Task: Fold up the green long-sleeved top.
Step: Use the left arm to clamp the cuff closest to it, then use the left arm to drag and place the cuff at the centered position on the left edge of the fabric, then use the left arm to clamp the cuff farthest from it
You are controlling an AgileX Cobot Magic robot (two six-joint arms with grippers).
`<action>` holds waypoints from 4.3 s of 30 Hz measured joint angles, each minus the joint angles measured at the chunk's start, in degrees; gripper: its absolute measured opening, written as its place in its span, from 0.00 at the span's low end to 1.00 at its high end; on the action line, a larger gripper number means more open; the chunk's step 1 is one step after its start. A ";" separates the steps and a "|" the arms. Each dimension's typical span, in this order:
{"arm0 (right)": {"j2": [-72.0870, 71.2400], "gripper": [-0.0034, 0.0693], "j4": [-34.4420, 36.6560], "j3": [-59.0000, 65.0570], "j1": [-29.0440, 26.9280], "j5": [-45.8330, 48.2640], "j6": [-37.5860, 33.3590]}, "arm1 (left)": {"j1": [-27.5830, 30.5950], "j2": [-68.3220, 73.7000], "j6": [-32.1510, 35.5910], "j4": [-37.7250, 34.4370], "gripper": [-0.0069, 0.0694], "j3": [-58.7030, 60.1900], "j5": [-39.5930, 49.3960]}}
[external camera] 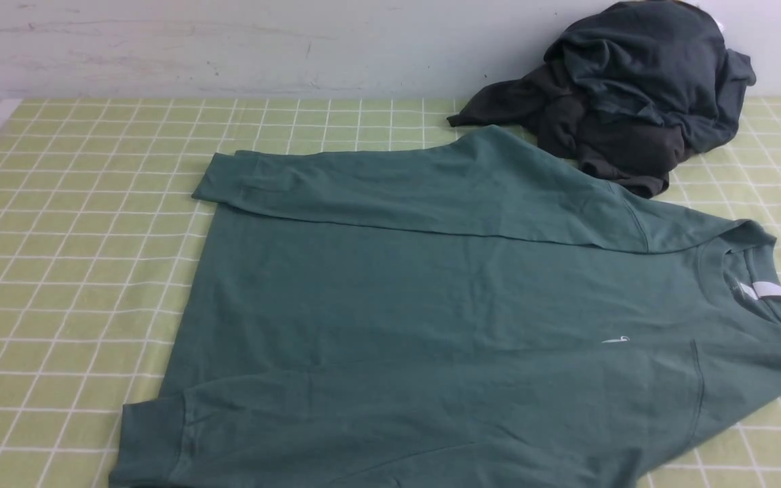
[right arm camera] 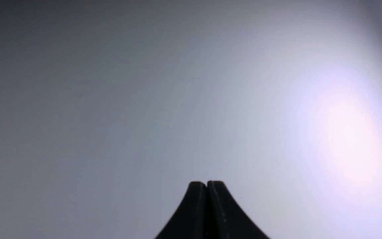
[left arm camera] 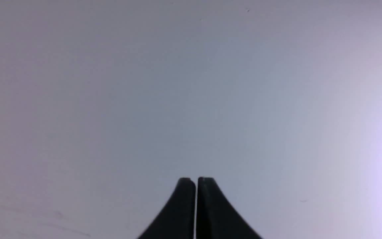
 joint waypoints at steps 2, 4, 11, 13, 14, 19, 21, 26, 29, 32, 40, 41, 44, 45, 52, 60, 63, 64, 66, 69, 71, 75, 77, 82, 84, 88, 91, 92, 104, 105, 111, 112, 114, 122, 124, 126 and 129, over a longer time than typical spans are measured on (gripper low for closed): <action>3.22 0.04 -2.24 -7.15 0.00 6.80 -0.24 | 0.00 5.45 -1.58 1.54 0.09 -8.03 11.35; 6.96 0.04 -5.54 -15.74 0.00 16.09 -0.66 | 0.00 11.95 -1.16 4.36 0.09 -13.68 19.12; 23.70 0.04 -11.84 -32.26 0.66 49.90 -1.08 | -0.52 35.09 0.26 8.33 0.09 -20.35 35.42; 29.79 0.04 -11.23 -32.87 2.05 60.49 -1.08 | -2.22 43.58 1.23 7.92 0.09 -20.68 42.47; 32.65 0.04 -9.76 -32.87 3.19 65.48 -1.17 | -3.74 47.75 2.69 7.49 0.09 -20.68 45.53; 42.30 0.04 -4.21 -32.87 7.69 79.03 -6.74 | -8.05 61.80 6.60 6.26 0.15 -21.83 50.48; 45.26 0.04 -3.01 -32.87 9.41 80.72 -9.85 | -8.51 66.98 7.05 6.26 0.22 -23.60 50.78; 49.89 0.04 0.07 -32.87 15.11 77.88 -15.43 | -8.40 77.26 6.17 6.26 0.54 -29.75 52.25; 50.71 0.04 0.25 -32.87 17.73 75.48 -17.25 | -7.37 82.40 4.04 6.26 0.66 -32.63 52.86; 50.96 0.04 0.25 -32.87 18.67 74.37 -18.33 | -6.22 86.36 1.45 6.26 0.68 -34.57 54.45; 50.96 0.04 1.43 -32.87 18.85 73.12 -18.46 | -4.54 92.68 -2.35 6.26 0.42 -37.97 58.10; 50.96 0.04 1.45 -32.87 18.85 73.07 -18.46 | -4.54 92.68 -2.37 6.26 0.36 -38.00 58.10; 50.96 0.04 1.60 -32.87 18.85 73.07 -18.46 | -4.54 92.68 -2.28 6.26 0.21 -38.27 58.10; 50.96 0.04 1.60 -32.87 18.85 73.07 -18.46 | -4.75 92.68 -1.44 6.26 0.16 -38.77 58.22; 50.96 0.04 1.54 -32.87 18.85 73.07 -18.46 | -10.91 86.95 3.62 6.26 0.09 -45.03 58.45; 50.96 0.04 -0.79 -32.87 18.85 73.05 -18.58 | -16.70 79.59 5.46 7.30 0.09 -57.70 52.14; 50.96 0.04 -1.17 -32.87 18.85 72.94 -18.58 | -16.17 80.16 5.46 8.79 0.09 -59.91 49.43; 50.96 0.04 -1.17 -32.87 18.85 72.78 -18.58 | -15.58 80.76 5.35 9.34 0.09 -60.06 48.46; 50.96 0.04 -1.19 -32.87 18.85 72.63 -18.58 | -13.99 82.68 4.97 9.99 0.09 -60.39 47.55; 50.96 0.04 -1.37 -32.87 18.85 72.63 -18.58 | -10.48 88.35 4.90 10.29 0.09 -60.45 47.63; 50.96 0.04 -1.43 -32.87 18.85 72.60 -18.58 | -7.76 93.11 4.90 10.29 0.09 -60.86 47.92; 50.96 0.04 -1.38 -32.87 18.85 71.81 -18.58 | -4.30 100.87 4.84 9.57 0.09 -64.41 49.63; 50.96 0.04 -1.38 -32.87 18.85 71.32 -18.58 | -3.75 104.55 4.84 8.79 0.09 -67.92 53.66; 53.62 0.04 -0.53 -33.49 18.85 68.27 -16.18 | -3.82 109.28 5.90 6.63 0.09 -75.17 65.97; 59.06 0.07 -0.08 -36.03 18.85 68.69 -14.54 | -3.82 109.69 6.46 6.26 0.09 -76.69 69.17; 71.98 0.21 -1.39 -43.46 18.85 72.57 -13.40 | -3.82 109.69 9.03 5.80 0.09 -77.49 71.50; 82.01 0.39 -7.20 -49.73 18.85 74.67 -9.34 | -3.82 109.82 12.67 3.84 0.14 -77.49 71.57; 84.42 0.45 -9.25 -51.30 18.85 75.30 -7.33 | -3.82 109.86 13.61 3.22 0.16 -77.49 71.57; 102.94 0.58 -27.30 -58.86 18.85 82.50 13.72 | -3.82 111.17 21.61 -6.67 0.52 -77.51 69.37; 103.21 0.57 -26.85 -58.86 18.79 82.45 13.78 | -3.82 111.52 21.67 -6.71 0.53 -77.51 68.78; 104.22 0.40 -21.91 -58.86 15.01 80.31 12.82 | -3.82 114.24 21.78 -7.26 0.53 -77.57 63.49; 104.22 0.36 -20.79 -58.86 14.17 79.89 11.95 | -3.82 114.75 21.98 -7.25 0.53 -77.62 62.45; 104.22 0.29 -18.89 -58.86 12.96 79.30 10.27 | -3.82 115.47 22.47 -7.25 0.53 -77.62 61.46; 104.30 0.10 -13.40 -58.91 10.31 79.25 5.45 | -3.82 118.70 23.30 -7.42 0.53 -77.62 60.93; 104.30 0.12 -13.33 -58.91 10.20 79.31 5.40 | -3.82 118.82 23.61 -7.47 0.53 -77.79 60.93; 104.30 0.17 -13.28 -58.91 10.20 79.35 5.63 | -3.82 118.96 23.82 -7.49 0.53 -77.91 60.93; 104.30 0.31 -13.53 -59.32 10.20 79.67 6.57 | -3.82 119.09 24.14 -7.60 0.53 -77.97 60.93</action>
